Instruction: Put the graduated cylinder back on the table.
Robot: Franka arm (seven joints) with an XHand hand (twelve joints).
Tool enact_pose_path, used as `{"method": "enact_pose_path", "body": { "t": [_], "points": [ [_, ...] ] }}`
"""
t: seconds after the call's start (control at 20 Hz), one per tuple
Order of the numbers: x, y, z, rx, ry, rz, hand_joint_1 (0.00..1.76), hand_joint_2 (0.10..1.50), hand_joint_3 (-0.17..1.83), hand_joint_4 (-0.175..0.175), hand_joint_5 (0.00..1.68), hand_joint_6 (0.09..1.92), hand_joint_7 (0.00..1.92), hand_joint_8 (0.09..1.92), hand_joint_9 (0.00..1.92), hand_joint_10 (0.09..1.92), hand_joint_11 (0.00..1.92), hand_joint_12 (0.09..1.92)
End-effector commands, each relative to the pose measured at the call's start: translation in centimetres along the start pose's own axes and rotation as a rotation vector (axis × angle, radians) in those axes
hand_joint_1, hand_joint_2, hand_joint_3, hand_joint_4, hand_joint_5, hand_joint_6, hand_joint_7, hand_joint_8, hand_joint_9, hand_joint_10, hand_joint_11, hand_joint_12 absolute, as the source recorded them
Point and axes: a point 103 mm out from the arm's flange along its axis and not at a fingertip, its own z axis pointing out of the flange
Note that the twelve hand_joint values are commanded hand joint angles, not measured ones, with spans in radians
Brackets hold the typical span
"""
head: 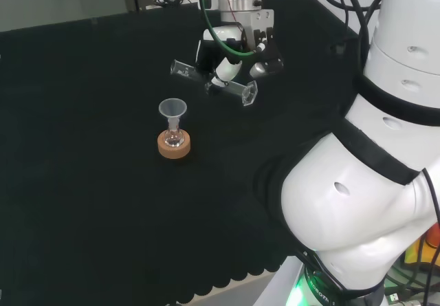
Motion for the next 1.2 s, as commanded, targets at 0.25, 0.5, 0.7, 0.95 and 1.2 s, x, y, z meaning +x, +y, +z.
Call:
{"method": "enact_pose_path", "body": {
  "t": [0.25, 0.5, 0.7, 0.95, 1.2],
  "points": [
    [-2.1, 0.7, 0.5, -0.112, 0.123, -0.034, 1.32, 1.02, -0.17, -0.175, 1.51, 0.09, 1.57, 0.09, 1.78, 0.09, 1.43, 0.55],
    [-2.9, 2.0, 0.7, -0.177, 0.186, -0.068, 1.32, 1.02, -0.17, -0.175, 1.51, 0.09, 1.57, 0.09, 1.77, 0.09, 1.43, 0.55],
    [-3.3, 3.3, 0.9, -0.218, 0.238, -0.094, 1.32, 1.02, -0.17, -0.175, 1.51, 0.09, 1.57, 0.09, 1.77, 0.09, 1.42, 0.55],
    [-4.1, 4.9, 1.3, -0.262, 0.293, -0.108, 1.32, 1.02, -0.17, -0.175, 1.51, 0.09, 1.57, 0.09, 1.77, 0.09, 1.42, 0.55],
    [-4.5, 6.6, 2.1, -0.303, 0.376, -0.127, 1.32, 1.02, -0.17, -0.175, 1.51, 0.09, 1.57, 0.09, 1.77, 0.09, 1.42, 0.55]
  ]
}}
